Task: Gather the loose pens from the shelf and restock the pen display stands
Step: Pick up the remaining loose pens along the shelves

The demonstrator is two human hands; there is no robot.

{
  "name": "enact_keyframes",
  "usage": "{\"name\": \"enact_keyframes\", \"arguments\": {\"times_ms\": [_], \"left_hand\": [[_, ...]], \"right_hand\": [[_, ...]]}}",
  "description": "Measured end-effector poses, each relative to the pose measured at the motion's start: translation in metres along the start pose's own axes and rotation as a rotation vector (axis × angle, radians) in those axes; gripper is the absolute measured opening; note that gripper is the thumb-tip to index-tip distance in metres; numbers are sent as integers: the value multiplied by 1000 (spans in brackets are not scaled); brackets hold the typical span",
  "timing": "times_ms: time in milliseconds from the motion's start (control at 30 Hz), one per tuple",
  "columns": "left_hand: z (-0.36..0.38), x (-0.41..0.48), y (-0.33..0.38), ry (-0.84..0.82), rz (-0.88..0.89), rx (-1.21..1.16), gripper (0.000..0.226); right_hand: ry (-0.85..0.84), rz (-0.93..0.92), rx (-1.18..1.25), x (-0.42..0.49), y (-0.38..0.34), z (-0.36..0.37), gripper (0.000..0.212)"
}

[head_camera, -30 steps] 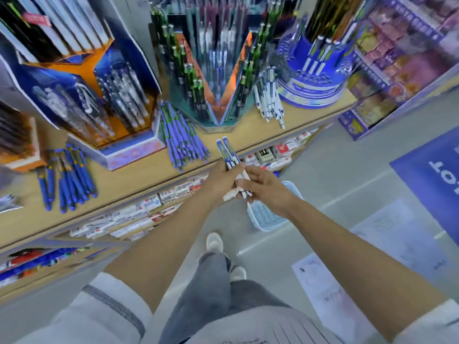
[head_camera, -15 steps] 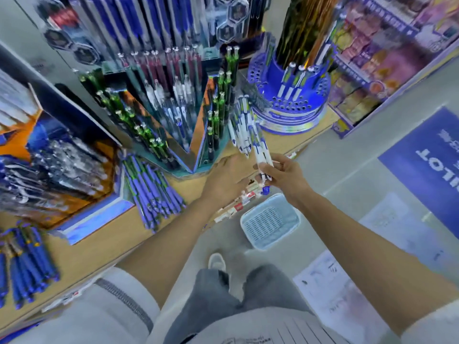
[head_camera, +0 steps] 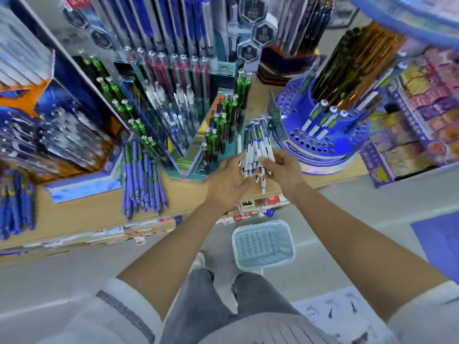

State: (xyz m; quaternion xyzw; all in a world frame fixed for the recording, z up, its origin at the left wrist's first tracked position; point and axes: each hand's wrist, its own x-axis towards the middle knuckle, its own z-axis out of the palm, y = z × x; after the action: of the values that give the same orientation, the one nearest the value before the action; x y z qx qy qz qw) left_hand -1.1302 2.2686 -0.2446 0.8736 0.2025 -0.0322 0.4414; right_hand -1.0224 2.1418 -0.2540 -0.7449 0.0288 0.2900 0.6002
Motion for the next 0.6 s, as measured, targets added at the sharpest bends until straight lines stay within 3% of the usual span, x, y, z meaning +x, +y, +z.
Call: {"name": "enact_keyframes", "arguments": {"times_ms": [167, 367, 467, 600], "left_hand": [[8, 5, 8, 60, -33, 39, 64], [10, 8, 10, 85, -36, 63, 62], [9, 9, 11, 82, -32, 75, 60], [9, 9, 10, 77, -14, 69, 59]], "right_hand": [[-41, -52, -68, 8, -6, -3, 16], [-66, -95, -61, 6, -3, 0, 30], [-28, -85, -76, 12, -5, 6, 58], [52, -94, -146, 21, -10, 13, 48]]}}
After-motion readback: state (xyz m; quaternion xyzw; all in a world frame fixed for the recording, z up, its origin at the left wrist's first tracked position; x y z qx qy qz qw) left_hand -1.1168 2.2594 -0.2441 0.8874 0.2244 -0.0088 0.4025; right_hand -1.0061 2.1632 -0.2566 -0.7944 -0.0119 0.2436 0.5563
